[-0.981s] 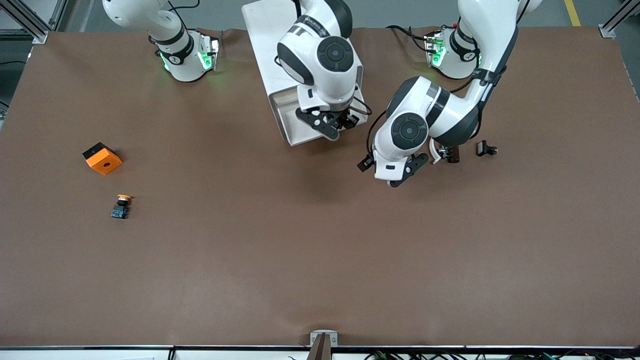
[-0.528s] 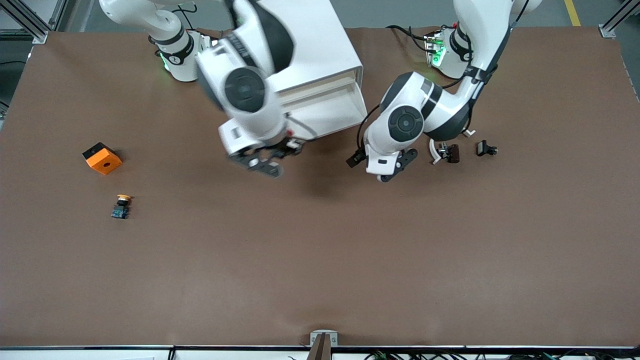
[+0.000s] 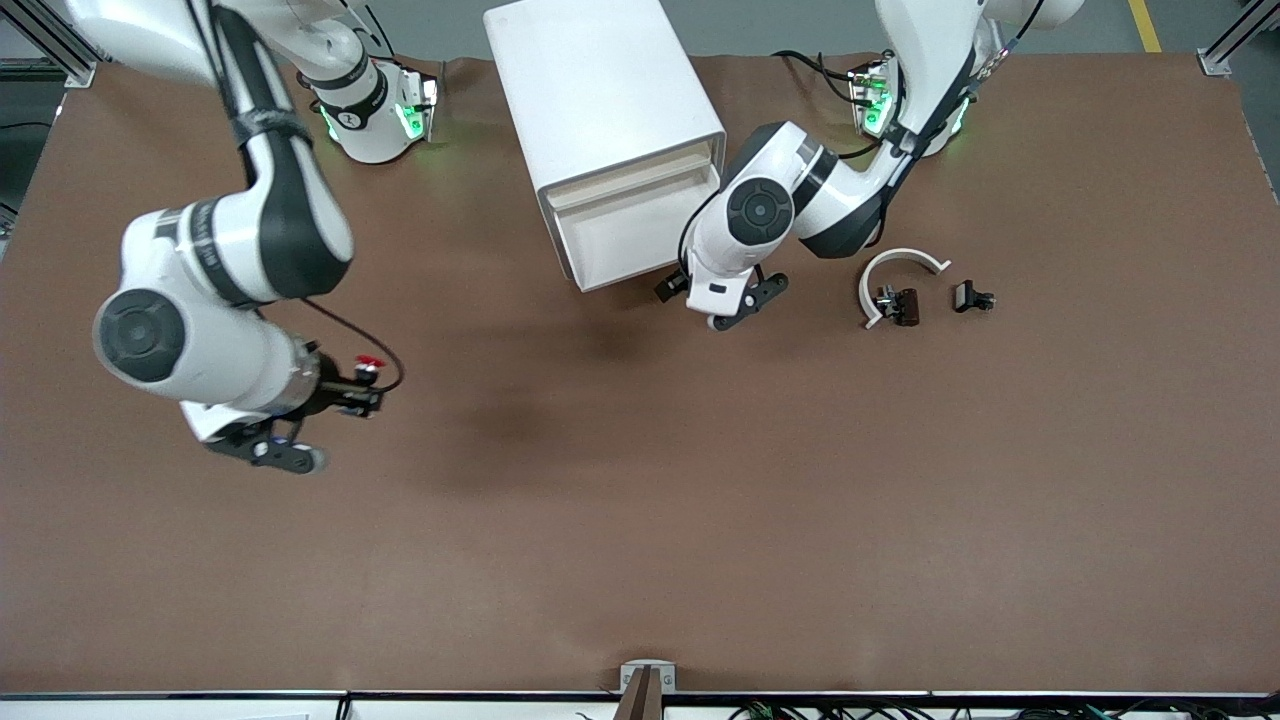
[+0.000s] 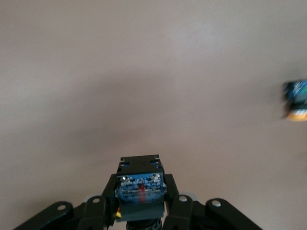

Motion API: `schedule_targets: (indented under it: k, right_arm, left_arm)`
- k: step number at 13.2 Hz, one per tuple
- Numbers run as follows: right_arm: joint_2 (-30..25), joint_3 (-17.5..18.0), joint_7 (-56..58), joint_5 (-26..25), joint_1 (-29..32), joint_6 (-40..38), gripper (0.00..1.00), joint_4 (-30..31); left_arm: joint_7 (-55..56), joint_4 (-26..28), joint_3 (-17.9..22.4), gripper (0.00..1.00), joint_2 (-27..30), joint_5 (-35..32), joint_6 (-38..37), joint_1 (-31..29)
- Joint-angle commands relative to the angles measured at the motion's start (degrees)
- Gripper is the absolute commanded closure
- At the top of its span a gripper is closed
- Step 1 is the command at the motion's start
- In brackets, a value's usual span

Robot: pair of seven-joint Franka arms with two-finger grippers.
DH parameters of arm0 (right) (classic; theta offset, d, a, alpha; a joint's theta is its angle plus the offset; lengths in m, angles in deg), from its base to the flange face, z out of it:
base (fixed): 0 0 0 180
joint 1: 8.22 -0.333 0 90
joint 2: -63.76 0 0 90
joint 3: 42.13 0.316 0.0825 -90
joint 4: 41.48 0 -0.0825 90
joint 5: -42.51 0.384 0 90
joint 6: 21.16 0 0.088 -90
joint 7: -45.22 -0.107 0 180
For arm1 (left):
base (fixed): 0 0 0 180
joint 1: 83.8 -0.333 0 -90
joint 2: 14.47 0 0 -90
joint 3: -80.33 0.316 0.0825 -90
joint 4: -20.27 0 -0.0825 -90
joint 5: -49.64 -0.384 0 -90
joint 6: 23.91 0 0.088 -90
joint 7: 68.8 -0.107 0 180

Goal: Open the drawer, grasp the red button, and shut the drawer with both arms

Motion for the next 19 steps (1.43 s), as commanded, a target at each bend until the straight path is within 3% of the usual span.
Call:
schedule_targets:
  k: [1,3,8,19]
  right_arm:
    - [-2.45,1.30,3.31,-2.80,3.29,8.51,1.00,9.79]
    - [-3.33,1.30,7.78,-2.90,6.27,17.03,1.00,16.83]
    - [-1.85,1.13,10.44,-3.24,9.89,33.57,1.00,27.39]
    - [5.36,1.21,10.25,-3.69,15.08,38.16,1.00,28.03]
  left_arm:
    - [0.79,1.20,-2.33,0.00,0.15,0.82,0.61,-0.17]
    - [0.88,1.03,-3.65,0.00,-0.73,0.82,0.61,-0.08]
    - [2.46,0.76,-7.26,0.00,-0.74,0.82,0.61,0.00]
    - [5.53,-0.63,-9.11,0.00,-3.36,0.82,0.43,1.76]
